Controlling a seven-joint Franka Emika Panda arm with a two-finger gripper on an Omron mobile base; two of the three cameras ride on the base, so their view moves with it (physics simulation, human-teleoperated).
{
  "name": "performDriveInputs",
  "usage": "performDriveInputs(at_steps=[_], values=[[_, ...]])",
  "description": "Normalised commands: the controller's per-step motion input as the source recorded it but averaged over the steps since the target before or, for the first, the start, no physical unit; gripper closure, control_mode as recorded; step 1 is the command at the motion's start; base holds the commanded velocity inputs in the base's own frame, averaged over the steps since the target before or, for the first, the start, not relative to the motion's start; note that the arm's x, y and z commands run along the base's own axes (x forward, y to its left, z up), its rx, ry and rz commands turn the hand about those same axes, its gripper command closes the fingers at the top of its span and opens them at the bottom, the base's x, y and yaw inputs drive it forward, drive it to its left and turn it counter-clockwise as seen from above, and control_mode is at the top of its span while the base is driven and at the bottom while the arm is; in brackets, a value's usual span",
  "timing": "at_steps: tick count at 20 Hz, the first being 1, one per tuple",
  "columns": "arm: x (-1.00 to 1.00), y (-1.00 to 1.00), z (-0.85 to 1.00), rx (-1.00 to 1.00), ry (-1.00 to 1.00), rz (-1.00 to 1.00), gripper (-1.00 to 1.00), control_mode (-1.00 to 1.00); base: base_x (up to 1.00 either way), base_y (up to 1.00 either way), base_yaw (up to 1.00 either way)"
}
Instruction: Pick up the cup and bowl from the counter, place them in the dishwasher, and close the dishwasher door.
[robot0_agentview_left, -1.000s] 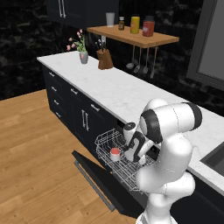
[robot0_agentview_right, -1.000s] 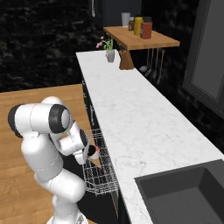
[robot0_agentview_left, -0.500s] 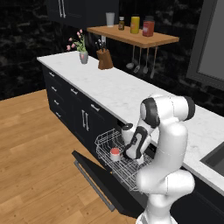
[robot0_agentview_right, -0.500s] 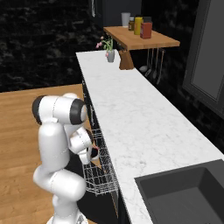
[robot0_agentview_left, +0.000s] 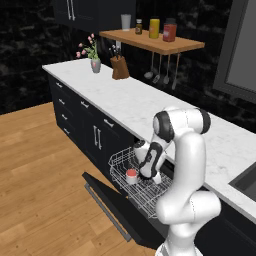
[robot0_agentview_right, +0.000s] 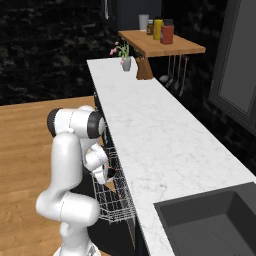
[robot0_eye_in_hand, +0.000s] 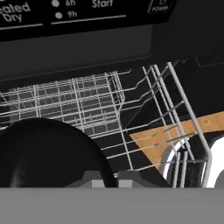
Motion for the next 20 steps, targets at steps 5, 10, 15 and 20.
performDriveInputs(at_steps=[5, 10, 15, 20], values=[[0.00, 0.01, -0.14, -0.12, -0.09, -0.05, 1.00, -1.00, 0.00, 0.00, 0.00], [0.00, 0.01, -0.20, -0.13, -0.13, -0.06, 1.00, -1.00, 0.00, 0.00, 0.00], [0.00, 0.00, -0.39, -0.15, -0.12, -0.07, 1.00, -1.00, 0.00, 0.00, 0.00], [-0.18, 0.20, -0.53, -0.12, -0.12, -0.08, 1.00, -1.00, 0.00, 0.00, 0.00]])
